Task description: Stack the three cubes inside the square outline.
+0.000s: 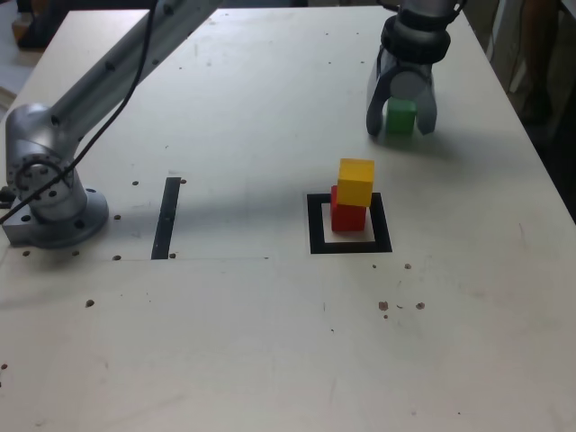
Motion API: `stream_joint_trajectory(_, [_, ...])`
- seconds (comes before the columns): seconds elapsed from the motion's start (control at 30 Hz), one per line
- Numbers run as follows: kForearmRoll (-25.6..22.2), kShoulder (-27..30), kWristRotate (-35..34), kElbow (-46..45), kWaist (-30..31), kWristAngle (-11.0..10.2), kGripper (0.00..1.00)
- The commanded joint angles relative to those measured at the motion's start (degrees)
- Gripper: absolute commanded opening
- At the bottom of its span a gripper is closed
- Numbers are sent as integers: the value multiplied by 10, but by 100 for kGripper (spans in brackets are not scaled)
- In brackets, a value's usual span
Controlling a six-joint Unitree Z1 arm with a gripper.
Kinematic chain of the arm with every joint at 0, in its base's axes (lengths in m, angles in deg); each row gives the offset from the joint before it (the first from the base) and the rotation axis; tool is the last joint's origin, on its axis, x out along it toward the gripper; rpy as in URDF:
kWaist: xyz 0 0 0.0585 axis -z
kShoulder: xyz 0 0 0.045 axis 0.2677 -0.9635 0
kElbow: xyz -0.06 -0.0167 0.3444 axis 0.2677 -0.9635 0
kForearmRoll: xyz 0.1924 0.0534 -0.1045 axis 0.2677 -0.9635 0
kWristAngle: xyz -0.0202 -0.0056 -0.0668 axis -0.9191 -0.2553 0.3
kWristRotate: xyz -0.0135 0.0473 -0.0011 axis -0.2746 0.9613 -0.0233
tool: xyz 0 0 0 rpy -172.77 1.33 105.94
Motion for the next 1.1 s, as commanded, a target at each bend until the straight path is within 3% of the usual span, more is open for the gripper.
stream_joint_trajectory(0.0, [-2,0,0,3,1,-2,33])
stream_joint_trajectory(0.37, [-13,19,0,-4,5,-10,32])
stream_joint_trajectory(0.67, [-14,89,-6,-57,21,-19,32])
stream_joint_trajectory(1.07, [-9,238,-61,-207,93,14,32])
